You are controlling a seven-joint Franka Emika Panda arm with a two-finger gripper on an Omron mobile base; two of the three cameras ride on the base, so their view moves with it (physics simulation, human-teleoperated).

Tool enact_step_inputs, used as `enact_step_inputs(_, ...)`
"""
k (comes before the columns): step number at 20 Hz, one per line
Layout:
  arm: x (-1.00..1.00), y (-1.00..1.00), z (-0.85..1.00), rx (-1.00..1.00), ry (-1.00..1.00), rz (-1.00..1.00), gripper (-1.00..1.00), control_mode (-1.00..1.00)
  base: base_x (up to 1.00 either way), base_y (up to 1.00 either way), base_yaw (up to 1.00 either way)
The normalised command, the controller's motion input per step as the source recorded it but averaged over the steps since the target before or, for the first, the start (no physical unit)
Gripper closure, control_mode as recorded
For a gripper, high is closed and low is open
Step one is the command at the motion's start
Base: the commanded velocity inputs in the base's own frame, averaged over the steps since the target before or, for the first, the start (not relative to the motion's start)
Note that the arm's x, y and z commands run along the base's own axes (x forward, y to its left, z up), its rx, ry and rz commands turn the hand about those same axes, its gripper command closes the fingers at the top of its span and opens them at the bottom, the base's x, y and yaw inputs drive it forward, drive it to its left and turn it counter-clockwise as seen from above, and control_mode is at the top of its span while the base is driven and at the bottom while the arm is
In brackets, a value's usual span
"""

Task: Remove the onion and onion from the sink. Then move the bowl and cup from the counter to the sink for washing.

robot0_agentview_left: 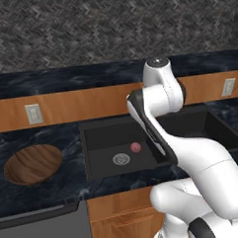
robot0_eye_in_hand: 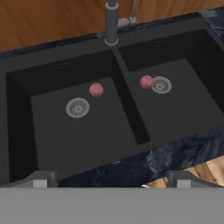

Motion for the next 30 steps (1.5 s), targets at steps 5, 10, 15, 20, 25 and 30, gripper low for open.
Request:
enact_step_inputs(5,-0.05,0.11,-0.12,0.0,0.0,-0.21,-1.0,-1.0,0.0,0.0,0.0)
enact_step_inputs(10,-0.03,0.01,-0.17,0.0,0.01,-0.17,-1.0,-1.0,0.0,0.0,0.0)
enact_step_inputs(15,0.0,0.0,-0.2,0.01,0.0,-0.04,-1.0,-1.0,0.0,0.0,0.0)
enact_step_inputs(20,0.0,0.0,-0.23,0.01,0.0,0.0,-1.0,-1.0,0.0,0.0,0.0)
enact_step_inputs(25,0.0,0.0,-0.26,0.01,0.0,0.0,-1.0,-1.0,0.0,0.0,0.0)
enact_step_inputs(30,0.0,0.0,-0.29,0.0,-0.06,0.01,-1.0,-1.0,0.0,0.0,0.0)
